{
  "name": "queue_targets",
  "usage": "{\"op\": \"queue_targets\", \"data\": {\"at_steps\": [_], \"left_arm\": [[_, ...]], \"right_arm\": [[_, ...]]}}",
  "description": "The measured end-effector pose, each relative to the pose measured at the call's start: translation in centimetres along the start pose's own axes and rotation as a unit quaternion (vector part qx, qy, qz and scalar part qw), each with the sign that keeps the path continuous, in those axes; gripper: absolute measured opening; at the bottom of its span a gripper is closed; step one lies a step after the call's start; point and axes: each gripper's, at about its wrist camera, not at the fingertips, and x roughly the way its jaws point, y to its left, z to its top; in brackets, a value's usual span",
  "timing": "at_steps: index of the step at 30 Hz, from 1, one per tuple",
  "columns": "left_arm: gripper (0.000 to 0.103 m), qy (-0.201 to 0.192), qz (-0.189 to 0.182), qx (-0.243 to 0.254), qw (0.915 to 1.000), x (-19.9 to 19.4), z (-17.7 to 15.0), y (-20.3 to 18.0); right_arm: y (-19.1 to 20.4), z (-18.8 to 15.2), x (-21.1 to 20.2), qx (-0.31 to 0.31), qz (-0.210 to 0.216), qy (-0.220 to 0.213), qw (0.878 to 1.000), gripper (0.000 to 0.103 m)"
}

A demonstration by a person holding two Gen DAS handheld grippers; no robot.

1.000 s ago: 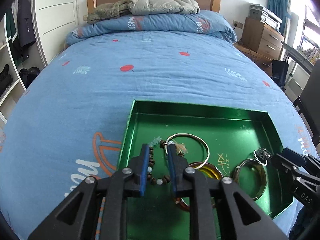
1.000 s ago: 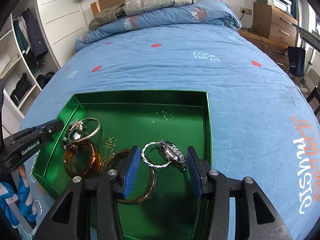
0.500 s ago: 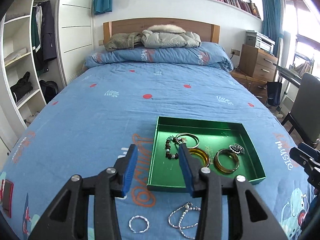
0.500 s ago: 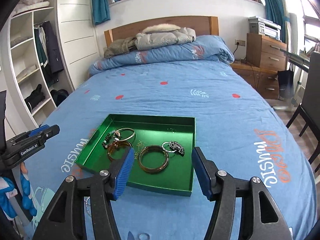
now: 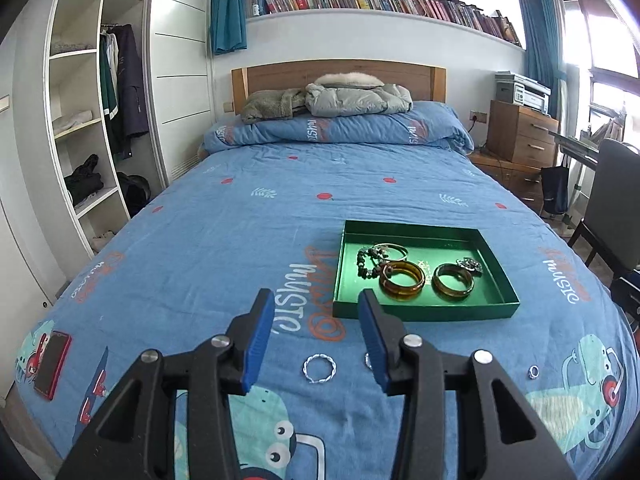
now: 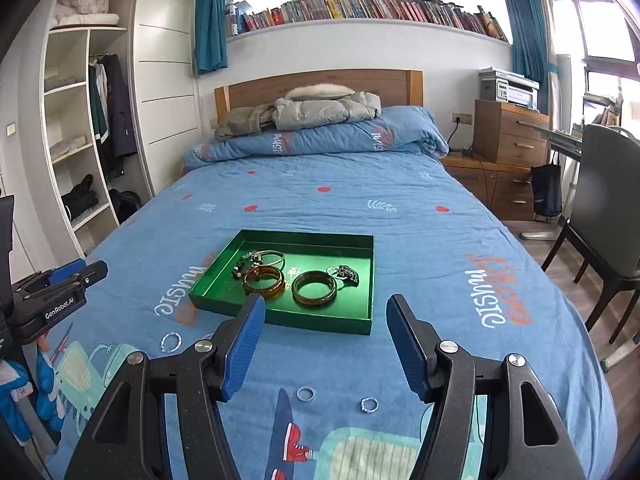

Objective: Organize jewelry
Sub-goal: 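Withdraw both open tools from the tray toward the remaining rings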

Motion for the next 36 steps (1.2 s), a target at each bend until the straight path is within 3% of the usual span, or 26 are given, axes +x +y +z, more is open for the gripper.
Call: {"op": "queue_targets", "data": {"at_steps": [7,36], "left_arm": [[0.049,-0.005,0.006,-0.005,1.0,-3.2,-2.1,0.4],[0.05,-0.039,0.006,-0.009,0.9992,-11.2,-5.8,2.2]], "right_arm": [[1.1,-2.1,-3.6,-0.004,0.004,-0.01,1.0,0.063],[0.8,-7.0,-11.3,-0.013,0.02,-0.044,0.999,0.063]]}}
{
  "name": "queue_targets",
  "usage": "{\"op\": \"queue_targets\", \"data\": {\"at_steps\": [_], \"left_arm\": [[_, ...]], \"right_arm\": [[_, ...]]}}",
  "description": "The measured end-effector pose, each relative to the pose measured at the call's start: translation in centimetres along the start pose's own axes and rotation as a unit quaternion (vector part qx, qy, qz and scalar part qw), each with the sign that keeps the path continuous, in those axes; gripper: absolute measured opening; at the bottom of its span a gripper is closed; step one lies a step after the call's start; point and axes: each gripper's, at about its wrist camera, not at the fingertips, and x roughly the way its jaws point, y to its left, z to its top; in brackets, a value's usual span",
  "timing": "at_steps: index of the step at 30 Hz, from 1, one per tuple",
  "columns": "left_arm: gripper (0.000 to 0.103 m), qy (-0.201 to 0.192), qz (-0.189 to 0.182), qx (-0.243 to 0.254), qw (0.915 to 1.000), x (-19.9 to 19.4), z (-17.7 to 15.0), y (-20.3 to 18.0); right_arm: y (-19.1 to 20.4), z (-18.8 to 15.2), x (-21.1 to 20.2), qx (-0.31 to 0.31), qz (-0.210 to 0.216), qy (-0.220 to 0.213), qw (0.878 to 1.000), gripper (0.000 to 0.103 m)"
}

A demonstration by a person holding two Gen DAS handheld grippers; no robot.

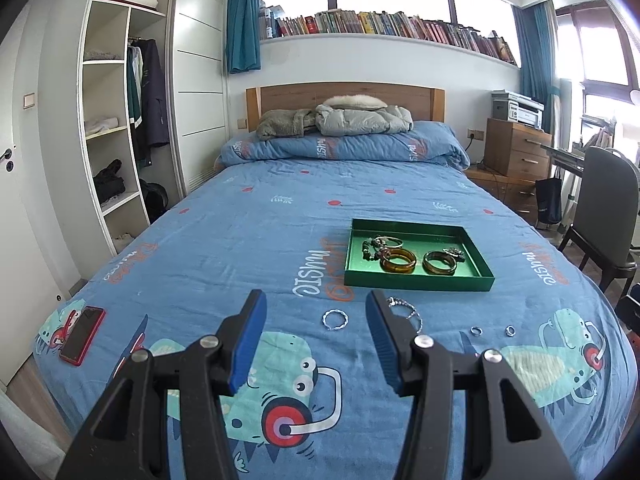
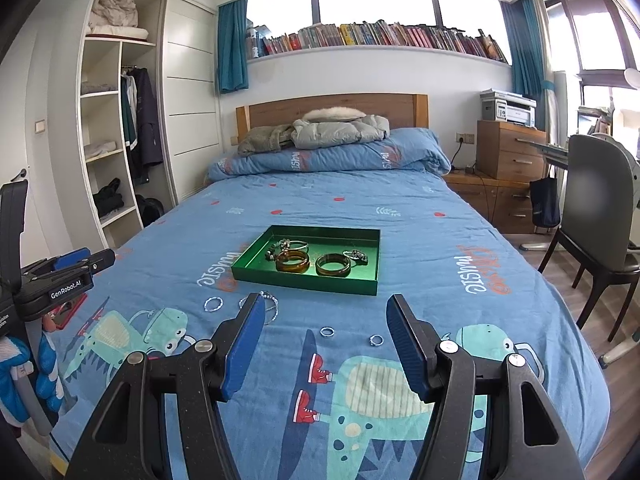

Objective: Organize jewelry
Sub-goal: 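Withdraw both open tools from the tray toward the remaining rings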

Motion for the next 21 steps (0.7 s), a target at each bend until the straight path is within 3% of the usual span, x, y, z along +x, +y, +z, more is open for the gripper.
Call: {"op": "queue_targets", "data": {"at_steps": [13,21], "left_arm": [[0.05,0.0,-0.002,-0.011,0.9999,0.3,-2.3,1.0],[0.049,0.034,-0.013,0.0,0.9993,3.5,-4.7,1.3]], "right_arm": [[-0.7,-1.7,-0.3,-0.01,-0.021,-0.002,1.0,0.063],[-2.0,-3.8,2.5,0.002,-0.025,0.028,0.999,0.059]]}}
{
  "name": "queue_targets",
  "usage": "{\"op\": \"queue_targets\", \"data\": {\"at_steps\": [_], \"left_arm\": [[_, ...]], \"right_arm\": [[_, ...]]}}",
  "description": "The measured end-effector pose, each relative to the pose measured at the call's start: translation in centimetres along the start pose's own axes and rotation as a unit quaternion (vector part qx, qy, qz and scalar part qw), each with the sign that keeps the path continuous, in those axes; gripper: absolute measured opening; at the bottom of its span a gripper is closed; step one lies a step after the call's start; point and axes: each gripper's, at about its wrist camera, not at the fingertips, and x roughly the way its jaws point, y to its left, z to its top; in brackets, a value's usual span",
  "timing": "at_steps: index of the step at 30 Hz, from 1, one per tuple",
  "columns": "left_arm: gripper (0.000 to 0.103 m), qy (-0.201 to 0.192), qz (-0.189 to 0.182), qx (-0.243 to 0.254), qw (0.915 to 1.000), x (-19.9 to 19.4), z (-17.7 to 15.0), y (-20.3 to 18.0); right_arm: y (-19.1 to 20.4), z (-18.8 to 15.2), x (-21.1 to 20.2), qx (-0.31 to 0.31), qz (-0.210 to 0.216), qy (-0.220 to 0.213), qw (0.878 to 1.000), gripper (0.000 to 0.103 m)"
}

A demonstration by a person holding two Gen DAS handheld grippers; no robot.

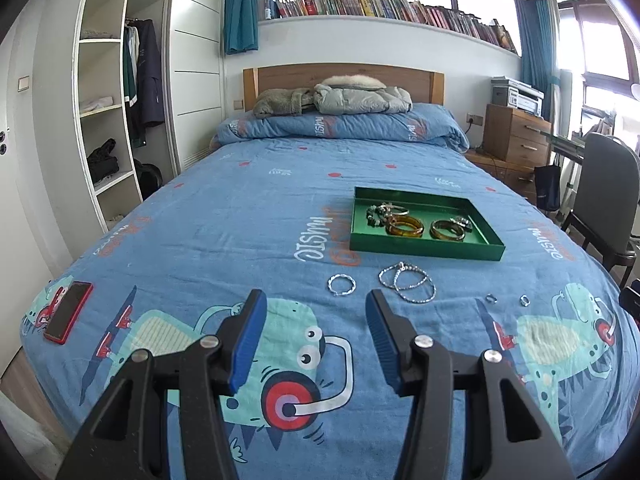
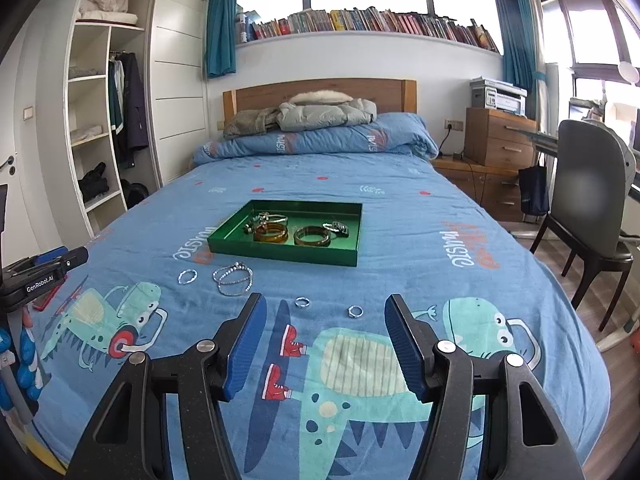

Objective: Organize jewelry
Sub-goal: 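Withdraw both open tools from the tray toward the remaining rings, then grasp the twisted silver hoop with the left tool while the right tool grasps a silver ring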

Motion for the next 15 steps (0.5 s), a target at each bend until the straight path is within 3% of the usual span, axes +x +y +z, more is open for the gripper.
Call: {"op": "queue_targets", "data": {"at_steps": [15], "left_arm": [[0.049,0.068,-0.021,-0.012,0.9974,9.3,-1.6,-0.7]], "right_arm": [[-2.9,-2.6,8.6,0.011,0.001,0.073,0.997,0.043]]}}
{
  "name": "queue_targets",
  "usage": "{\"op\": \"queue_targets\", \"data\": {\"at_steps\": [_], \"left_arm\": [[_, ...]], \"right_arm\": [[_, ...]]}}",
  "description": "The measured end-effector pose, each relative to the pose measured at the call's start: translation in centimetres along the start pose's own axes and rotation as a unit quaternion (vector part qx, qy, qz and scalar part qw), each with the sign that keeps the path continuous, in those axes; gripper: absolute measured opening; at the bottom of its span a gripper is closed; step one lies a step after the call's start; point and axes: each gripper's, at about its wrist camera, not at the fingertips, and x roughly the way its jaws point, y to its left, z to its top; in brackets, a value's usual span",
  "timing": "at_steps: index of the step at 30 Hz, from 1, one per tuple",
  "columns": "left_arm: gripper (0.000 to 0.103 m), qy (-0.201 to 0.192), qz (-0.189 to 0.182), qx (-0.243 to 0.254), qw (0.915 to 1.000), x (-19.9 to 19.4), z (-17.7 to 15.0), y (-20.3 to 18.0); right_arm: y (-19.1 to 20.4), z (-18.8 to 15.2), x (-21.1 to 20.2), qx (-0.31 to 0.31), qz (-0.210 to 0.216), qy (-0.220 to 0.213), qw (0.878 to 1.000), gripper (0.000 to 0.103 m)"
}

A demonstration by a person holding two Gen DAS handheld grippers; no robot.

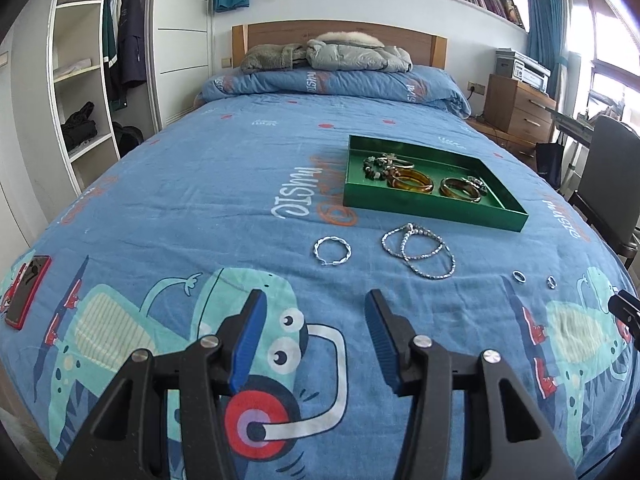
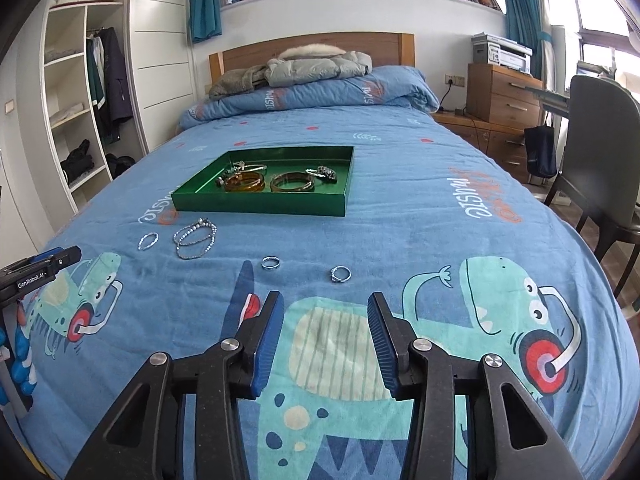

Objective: Organize jewelry
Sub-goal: 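Grasp the twisted silver hoop with the left tool while the right tool grasps a silver ring, then carry the twisted hoop with the left tool while the right tool carries the ring into the tray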

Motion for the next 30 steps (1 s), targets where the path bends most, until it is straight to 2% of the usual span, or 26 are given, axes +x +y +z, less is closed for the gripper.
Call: {"op": "queue_targets", "data": {"at_steps": [17,22,23,26,27,30], "left_arm": [[0.041,0.072,-0.024,-0.019,0.9969,12.9,2.8,0.8],[0.041,0.078,-0.025,-0.01,0.9966,14.4,3.1,0.4],[0.041,0.079,-0.024,-0.005,0.9966,14.5,3.1,0.3],[0.033,0.082,-0.025,0.009,0.9963,14.7,3.1,-0.2],[0.027,0.083,-0.027,0.014,0.9961,14.8,3.1,-0.4],[0.013,0.086,-0.034,0.035,0.9951,14.8,3.1,-1.2]], "right_arm": [[-1.2,0.8,10.0,-0.013,0.006,0.056,0.998,0.042],[-1.6,1.1,11.7,-0.01,0.008,0.067,0.998,0.038],[-1.6,1.2,11.9,-0.01,0.01,0.068,0.998,0.034],[-1.2,1.2,12.5,-0.02,0.015,0.074,0.997,0.022],[-1.0,1.2,12.6,-0.025,0.015,0.076,0.997,0.019],[-0.6,1.2,12.8,-0.034,0.016,0.08,0.996,0.019]]}}
